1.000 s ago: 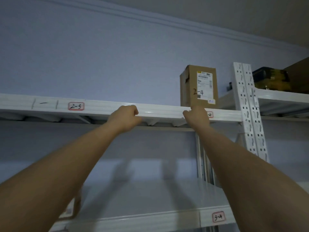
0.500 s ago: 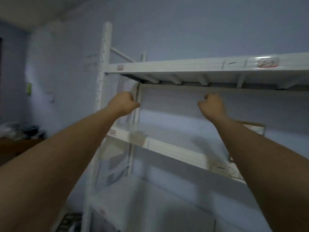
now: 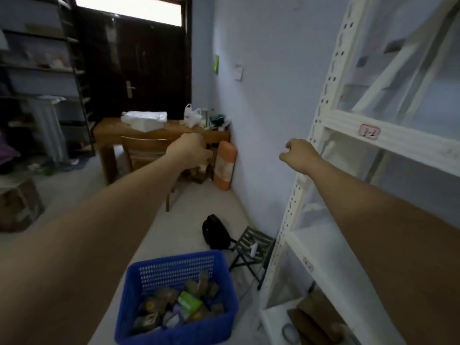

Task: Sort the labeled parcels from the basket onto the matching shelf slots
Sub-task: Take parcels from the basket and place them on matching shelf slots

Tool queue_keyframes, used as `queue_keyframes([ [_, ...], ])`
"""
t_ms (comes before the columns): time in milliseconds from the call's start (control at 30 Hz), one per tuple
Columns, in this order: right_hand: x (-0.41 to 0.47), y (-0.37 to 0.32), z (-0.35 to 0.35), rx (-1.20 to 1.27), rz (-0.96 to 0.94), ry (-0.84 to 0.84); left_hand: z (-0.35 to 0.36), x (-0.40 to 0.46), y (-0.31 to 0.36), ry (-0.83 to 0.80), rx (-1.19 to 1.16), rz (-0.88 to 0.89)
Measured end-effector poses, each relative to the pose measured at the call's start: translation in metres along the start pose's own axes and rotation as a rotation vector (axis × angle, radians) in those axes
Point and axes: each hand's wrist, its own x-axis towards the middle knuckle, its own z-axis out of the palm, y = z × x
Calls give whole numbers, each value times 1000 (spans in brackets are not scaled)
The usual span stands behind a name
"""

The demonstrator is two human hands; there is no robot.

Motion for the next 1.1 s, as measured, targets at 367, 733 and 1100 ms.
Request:
queue_keyframes([
  [367,155,-32,259,157,-81,-414,121,118,-161,-162,47,-342],
  [733,251,-61,536,125,41,-660,301,228,-369,-423,73,-447],
  [1100,248,-16,797,116,163,-933,497,232,-539,-683,46,-622],
])
